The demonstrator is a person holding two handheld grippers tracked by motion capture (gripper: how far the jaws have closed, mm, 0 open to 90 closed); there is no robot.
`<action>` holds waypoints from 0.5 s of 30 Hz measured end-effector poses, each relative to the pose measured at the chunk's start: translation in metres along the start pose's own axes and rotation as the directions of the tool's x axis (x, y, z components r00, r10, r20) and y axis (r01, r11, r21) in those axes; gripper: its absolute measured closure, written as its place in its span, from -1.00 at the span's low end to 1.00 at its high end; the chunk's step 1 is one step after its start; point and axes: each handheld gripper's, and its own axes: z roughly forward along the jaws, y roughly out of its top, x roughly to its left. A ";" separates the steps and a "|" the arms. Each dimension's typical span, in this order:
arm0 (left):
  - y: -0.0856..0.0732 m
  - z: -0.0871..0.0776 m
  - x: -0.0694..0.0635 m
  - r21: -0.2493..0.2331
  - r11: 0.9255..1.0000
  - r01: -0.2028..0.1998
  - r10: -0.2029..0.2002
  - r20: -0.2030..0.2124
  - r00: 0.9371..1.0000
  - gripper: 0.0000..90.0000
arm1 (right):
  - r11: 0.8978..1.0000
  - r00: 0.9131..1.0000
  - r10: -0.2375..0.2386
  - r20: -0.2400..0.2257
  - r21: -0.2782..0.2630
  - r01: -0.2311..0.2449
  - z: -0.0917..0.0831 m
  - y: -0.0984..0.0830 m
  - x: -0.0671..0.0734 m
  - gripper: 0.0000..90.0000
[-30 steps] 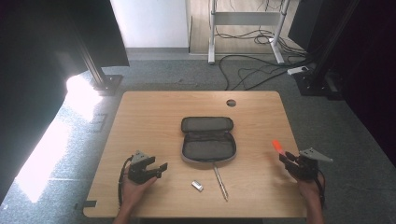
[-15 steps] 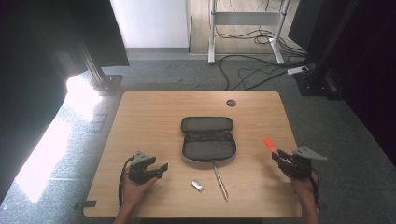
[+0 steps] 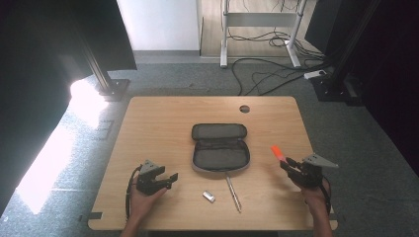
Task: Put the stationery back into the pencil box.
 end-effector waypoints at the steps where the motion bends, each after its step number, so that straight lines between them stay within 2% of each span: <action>1: 0.000 0.000 0.000 0.000 1.000 0.000 0.000 0.000 1.000 -0.28 | 1.000 1.000 -0.003 -0.003 0.001 0.003 0.001 0.001 0.001 0.46; 10: 0.000 0.000 0.001 -0.001 1.000 0.004 -0.004 0.002 1.000 -0.27 | 0.999 0.999 -0.029 -0.045 -0.016 0.028 0.007 0.008 0.016 0.46; 15: 0.000 0.000 0.000 -0.001 1.000 0.002 -0.002 0.005 1.000 -0.27 | 0.999 0.997 -0.028 -0.067 -0.025 0.027 0.011 0.012 0.022 0.46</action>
